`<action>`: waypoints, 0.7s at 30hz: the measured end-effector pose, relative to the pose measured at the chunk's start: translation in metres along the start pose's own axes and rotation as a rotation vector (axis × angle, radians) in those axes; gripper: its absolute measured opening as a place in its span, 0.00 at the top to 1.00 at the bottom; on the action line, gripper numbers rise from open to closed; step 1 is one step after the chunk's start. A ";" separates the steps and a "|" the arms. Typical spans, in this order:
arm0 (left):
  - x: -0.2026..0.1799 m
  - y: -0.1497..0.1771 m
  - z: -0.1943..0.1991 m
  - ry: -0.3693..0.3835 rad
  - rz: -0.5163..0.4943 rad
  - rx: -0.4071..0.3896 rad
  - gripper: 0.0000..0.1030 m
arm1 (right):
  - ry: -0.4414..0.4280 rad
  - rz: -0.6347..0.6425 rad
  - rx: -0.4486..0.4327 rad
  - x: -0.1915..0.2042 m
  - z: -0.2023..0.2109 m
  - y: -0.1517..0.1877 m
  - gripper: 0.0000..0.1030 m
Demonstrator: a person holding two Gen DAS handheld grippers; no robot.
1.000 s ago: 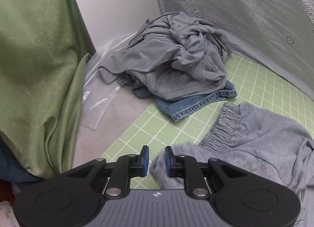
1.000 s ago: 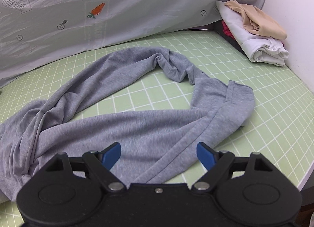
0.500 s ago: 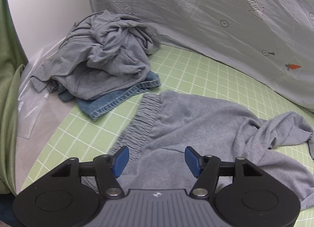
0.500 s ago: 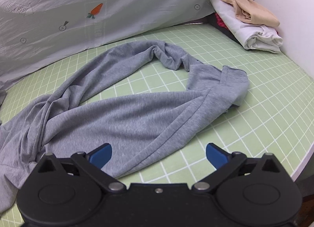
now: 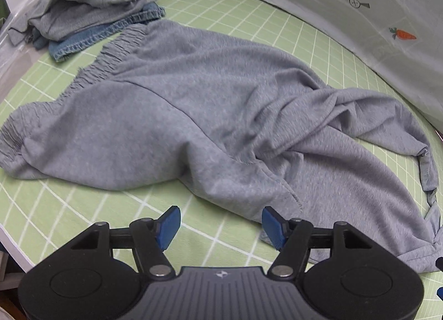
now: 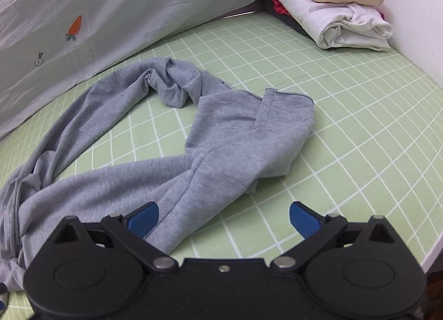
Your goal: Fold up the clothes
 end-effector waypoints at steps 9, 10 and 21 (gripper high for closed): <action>-0.034 -0.002 -0.034 -0.077 -0.019 0.015 0.37 | -0.057 0.019 0.085 -0.003 -0.035 -0.007 0.58; -0.035 -0.003 -0.033 -0.083 -0.032 0.004 0.48 | -0.067 0.019 0.093 -0.003 -0.037 -0.006 0.72; -0.011 0.010 0.030 -0.122 -0.088 -0.076 0.93 | -0.141 0.097 0.035 -0.035 0.054 0.015 0.93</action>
Point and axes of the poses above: each gripper's, at about its wrist camera, not at the fingertips, and z roughly against the way its jaws point, x to its left, y to its underside, the point moved 5 cm from there along -z, roughly the way its jaws point, and after that the axes turned 1 degree about -x, right-handed, at the moved point
